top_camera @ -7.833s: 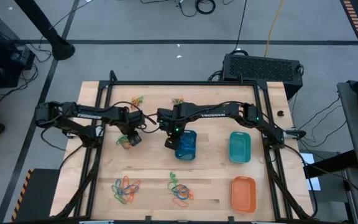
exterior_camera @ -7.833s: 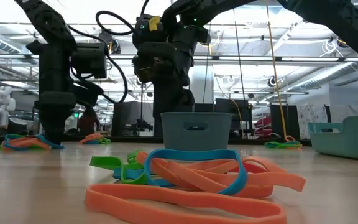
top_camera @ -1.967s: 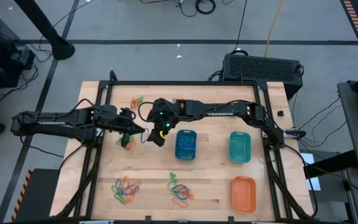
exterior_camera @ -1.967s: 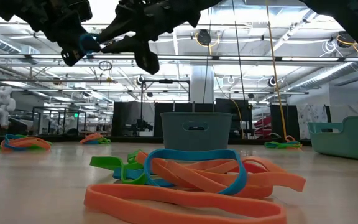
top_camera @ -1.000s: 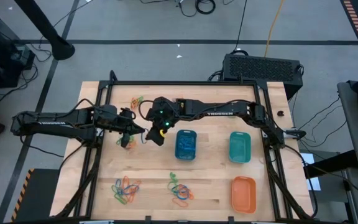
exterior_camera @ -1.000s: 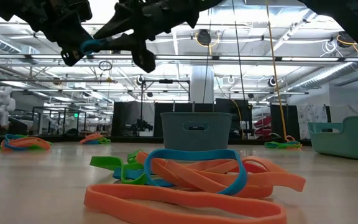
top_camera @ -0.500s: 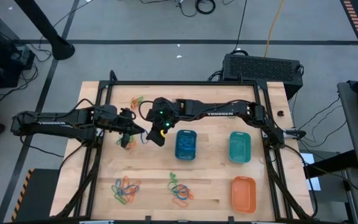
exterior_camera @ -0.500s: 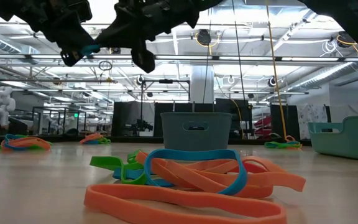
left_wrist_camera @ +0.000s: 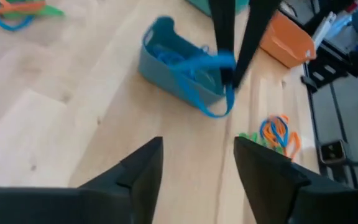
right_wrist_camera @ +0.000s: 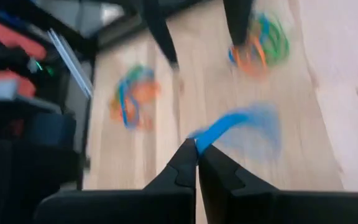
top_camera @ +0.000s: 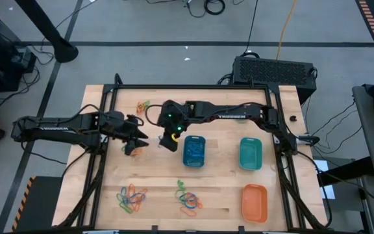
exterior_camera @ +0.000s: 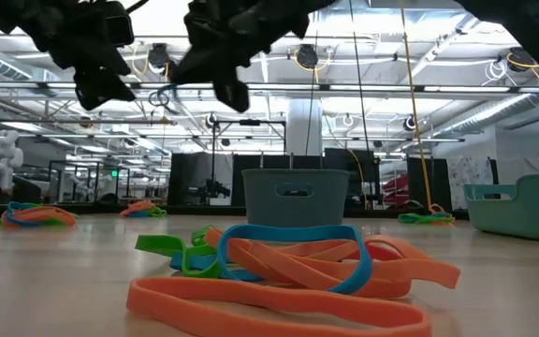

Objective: Sort rubber bands into baskets
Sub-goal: Put the blue rubberband into the blue bin

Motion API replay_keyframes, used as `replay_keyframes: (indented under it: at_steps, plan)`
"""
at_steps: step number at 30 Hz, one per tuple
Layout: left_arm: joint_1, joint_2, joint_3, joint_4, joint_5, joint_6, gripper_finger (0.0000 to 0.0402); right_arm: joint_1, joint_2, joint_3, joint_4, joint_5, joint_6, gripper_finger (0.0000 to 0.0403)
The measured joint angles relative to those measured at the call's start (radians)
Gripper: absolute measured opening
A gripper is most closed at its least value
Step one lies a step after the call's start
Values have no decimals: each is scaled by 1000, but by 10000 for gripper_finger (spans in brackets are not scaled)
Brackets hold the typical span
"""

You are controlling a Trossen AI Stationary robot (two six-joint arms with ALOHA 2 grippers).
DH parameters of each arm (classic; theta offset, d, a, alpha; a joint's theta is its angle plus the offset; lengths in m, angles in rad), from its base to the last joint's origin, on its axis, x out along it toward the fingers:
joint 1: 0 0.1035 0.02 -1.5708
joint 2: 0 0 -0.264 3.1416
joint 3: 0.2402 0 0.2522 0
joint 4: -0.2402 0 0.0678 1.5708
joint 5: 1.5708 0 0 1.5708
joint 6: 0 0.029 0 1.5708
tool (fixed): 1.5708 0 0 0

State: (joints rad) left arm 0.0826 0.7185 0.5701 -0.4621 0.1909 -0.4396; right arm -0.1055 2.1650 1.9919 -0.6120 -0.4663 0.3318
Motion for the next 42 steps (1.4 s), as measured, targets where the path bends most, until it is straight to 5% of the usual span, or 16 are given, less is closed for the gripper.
replay_keyframes:
  at_steps: [12, 27, 42]
  plan:
    - [0, 0, -1, -135, 16, 27, 219, 57, -49, -6, -595, 200, -170, 0]
    - [0, 0, -6, -138, -31, 18, 219, 61, -41, -248, -455, 280, 21, 16]
    - [0, 0, -6, -138, -39, 19, 219, 49, -40, -205, -469, 255, -27, 113]
